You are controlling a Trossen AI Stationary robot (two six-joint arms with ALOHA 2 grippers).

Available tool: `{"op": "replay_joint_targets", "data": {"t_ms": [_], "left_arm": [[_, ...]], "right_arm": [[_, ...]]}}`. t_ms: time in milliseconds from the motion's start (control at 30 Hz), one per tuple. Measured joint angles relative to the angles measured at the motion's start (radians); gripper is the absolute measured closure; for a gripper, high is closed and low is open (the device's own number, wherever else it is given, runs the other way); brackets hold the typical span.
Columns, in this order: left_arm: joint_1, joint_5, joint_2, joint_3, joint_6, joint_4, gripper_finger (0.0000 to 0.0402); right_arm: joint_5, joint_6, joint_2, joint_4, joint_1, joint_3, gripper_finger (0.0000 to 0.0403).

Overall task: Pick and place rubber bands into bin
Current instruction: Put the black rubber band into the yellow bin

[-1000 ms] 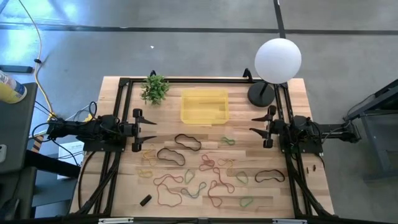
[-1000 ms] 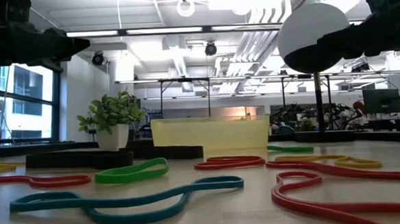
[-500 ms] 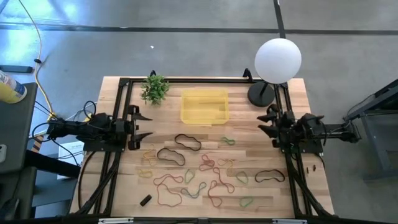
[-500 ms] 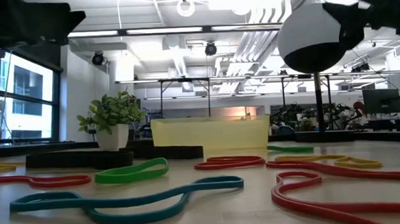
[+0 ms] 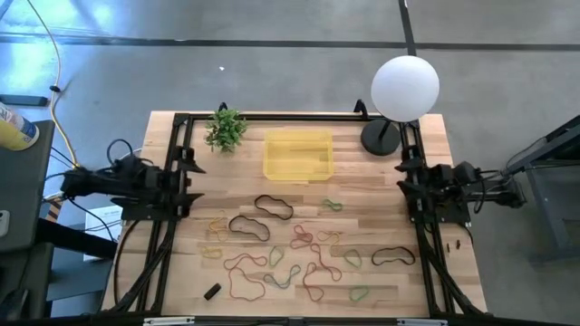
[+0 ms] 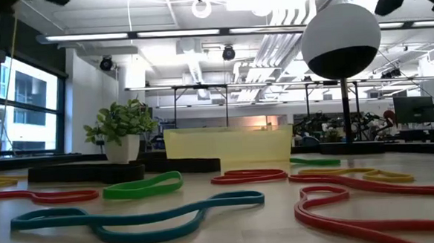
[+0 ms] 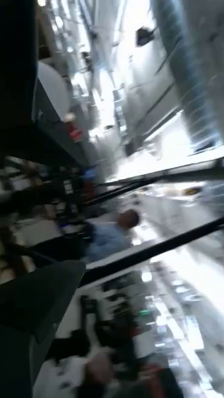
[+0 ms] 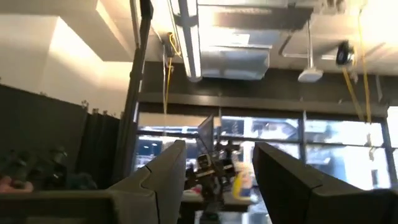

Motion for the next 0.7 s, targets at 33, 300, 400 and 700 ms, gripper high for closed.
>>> {"op": "replay_joint_targets", "data": {"t_ms": [33,300,400,700], "left_arm": [[0.000,0.002,0.056,0.042,0.018,-0.030,0.0156],[-0.001,0.059,0.643,0.452,0.160,-0.507,0.0156],[-0.017,0.016,0.844,0.586,0.207,-0.656,0.0156],[-0.086,-0.186,1.243,0.886,0.253,-1.004,0.0156]], "right_arm": [[0.000,-0.007,0.013,-0.007,0.000,0.016,0.0226],[-0.001,0.000,0.220,-0.317,0.000,0.212,0.0226],[-0.011,0.011,0.328,-0.429,0.001,0.280,0.0226],[0.007,0.026,0.572,-0.596,0.001,0.365,0.0226]]}}
